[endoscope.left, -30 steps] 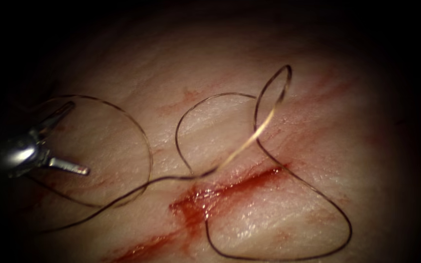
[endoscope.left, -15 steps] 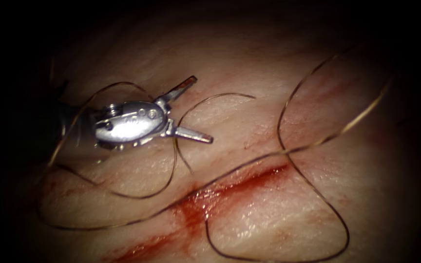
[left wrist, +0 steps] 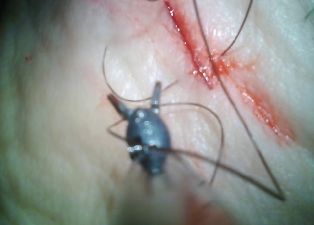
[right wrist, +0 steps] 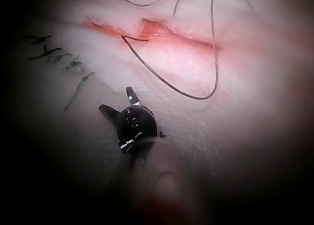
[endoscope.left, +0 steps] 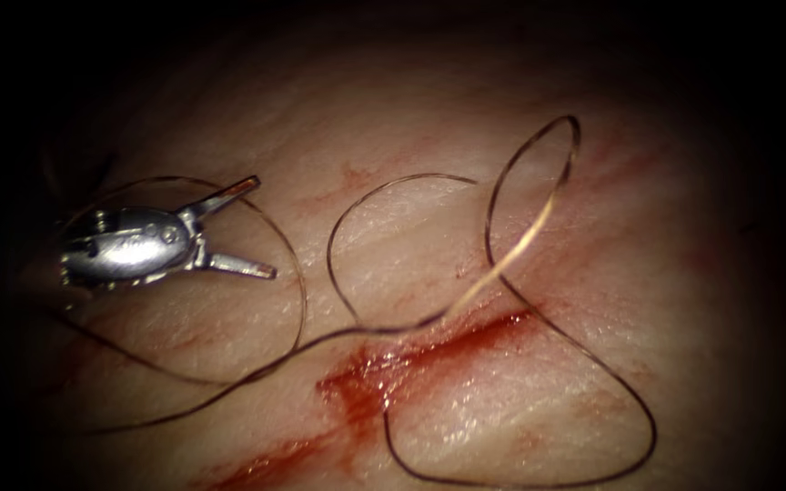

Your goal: Wound Closure

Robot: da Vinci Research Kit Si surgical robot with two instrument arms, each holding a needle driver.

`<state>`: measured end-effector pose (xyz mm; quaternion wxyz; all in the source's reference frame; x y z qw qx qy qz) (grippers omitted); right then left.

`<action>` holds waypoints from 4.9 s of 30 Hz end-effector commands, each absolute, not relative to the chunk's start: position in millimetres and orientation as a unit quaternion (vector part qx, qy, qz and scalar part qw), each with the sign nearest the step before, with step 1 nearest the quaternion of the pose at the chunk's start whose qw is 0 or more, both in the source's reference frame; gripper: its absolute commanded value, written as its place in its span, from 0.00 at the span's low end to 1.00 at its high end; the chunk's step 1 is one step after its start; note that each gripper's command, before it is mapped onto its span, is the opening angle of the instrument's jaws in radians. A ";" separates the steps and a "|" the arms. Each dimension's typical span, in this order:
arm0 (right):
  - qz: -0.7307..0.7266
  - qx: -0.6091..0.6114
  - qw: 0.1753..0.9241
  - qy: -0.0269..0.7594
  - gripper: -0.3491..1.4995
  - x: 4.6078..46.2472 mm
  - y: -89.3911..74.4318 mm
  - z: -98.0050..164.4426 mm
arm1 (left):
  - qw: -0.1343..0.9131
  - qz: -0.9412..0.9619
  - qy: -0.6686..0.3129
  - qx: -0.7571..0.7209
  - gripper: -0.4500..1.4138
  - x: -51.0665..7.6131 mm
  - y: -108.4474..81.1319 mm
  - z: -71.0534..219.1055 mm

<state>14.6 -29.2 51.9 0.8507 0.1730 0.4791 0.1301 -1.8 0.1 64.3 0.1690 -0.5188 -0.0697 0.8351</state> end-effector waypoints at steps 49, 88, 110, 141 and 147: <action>0.128 0.175 0.849 0.482 0.95 15.2 -31.6 52.7 | 0.091 0.830 -0.078 -0.544 0.58 -12.8 8.6 52.0; 0.133 0.179 0.849 0.480 0.93 13.6 -32.0 53.2 | 0.115 0.816 -0.186 -0.536 0.53 -25.5 -1.9 67.8; 0.186 0.151 0.865 0.441 0.90 5.5 -23.3 58.4 | 0.118 0.809 -0.133 -0.560 0.00 -17.1 6.1 60.4; 0.171 0.173 0.815 0.526 0.00 22.6 -11.1 66.2 | 0.155 0.760 -0.091 -0.625 0.00 -8.4 11.9 51.5; 0.163 0.172 0.803 0.547 0.00 26.3 -11.3 66.0 | 0.146 0.765 -0.077 -0.623 0.00 -9.0 11.2 55.0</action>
